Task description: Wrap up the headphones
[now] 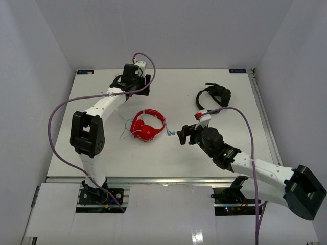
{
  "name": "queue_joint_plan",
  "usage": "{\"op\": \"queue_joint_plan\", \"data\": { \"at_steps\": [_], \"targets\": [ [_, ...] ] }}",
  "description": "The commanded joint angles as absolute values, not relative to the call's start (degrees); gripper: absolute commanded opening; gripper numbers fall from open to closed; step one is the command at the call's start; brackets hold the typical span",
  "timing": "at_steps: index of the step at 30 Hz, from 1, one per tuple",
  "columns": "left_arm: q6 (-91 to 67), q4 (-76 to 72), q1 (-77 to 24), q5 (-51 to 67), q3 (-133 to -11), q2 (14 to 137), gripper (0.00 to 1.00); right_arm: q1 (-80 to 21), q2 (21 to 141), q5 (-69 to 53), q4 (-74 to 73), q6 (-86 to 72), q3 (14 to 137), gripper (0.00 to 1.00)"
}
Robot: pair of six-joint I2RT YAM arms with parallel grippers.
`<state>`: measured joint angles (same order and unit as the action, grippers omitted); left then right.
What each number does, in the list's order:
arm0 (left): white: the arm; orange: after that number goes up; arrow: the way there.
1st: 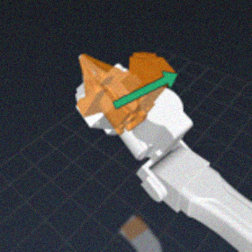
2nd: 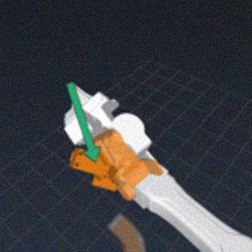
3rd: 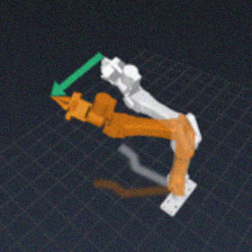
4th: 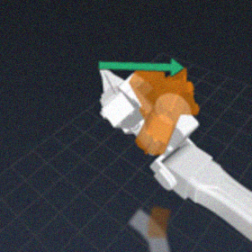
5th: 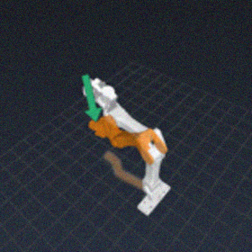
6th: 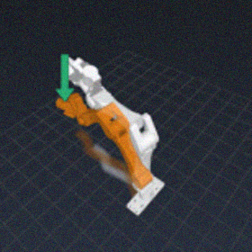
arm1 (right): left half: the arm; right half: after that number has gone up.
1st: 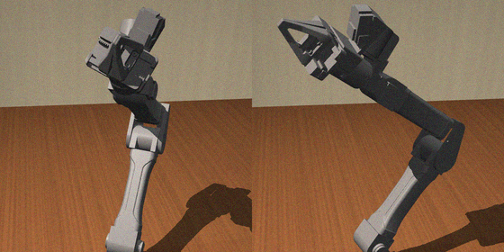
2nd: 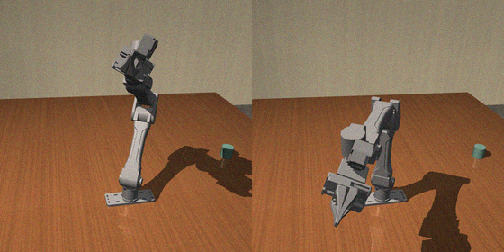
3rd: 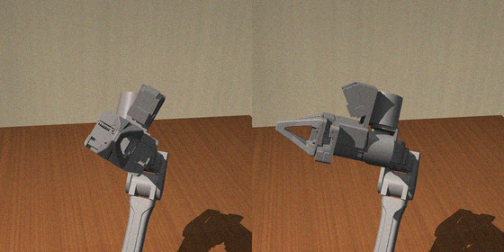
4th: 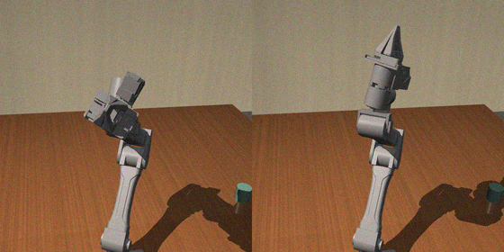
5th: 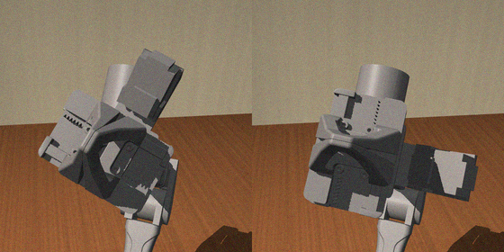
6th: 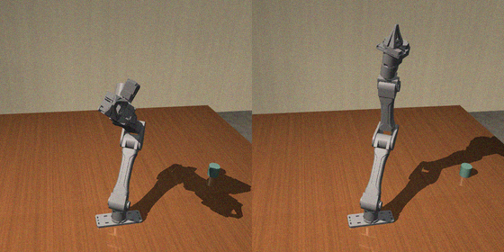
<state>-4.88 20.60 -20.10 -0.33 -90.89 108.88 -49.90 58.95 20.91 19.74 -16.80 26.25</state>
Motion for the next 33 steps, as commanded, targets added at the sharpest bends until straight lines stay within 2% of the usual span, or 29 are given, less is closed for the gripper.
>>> {"op": "queue_joint_plan", "data": {
  "at_steps": [1, 2, 6, 11, 22, 33],
  "targets": [
    [-24.41, 14.66, -19.42, -4.27, -81.57, 92.05, 0.76, -49.92, 69.10, 17.96, 31.92, -10.28, 35.29, 0.85],
    [-27.42, 9.91, -19.42, -2.28, -74.21, 87.74, 0.77, -49.60, 72.64, 16.48, 31.99, -8.99, 37.35, 0.85],
    [-30.92, -0.85, -19.51, 3.11, -59.19, 73.53, 0.80, -48.26, 83.44, 11.67, 34.55, -8.26, 41.86, 0.83],
    [-32.04, -3.99, -19.60, 3.05, -52.72, 64.86, 0.82, -47.29, 94.28, 8.95, 38.26, -6.12, 47.64, 0.78],
    [-31.93, -6.22, -19.60, 2.15, -49.33, 64.40, 0.84, -43.32, 105.79, 9.29, 33.33, -0.26, 58.28, 0.72],
    [-30.98, -7.73, -19.60, 2.05, -47.72, 64.77, 0.84, -41.57, 110.06, 0.75, 33.20, 2.05, 61.88, 0.65]
  ]
}}
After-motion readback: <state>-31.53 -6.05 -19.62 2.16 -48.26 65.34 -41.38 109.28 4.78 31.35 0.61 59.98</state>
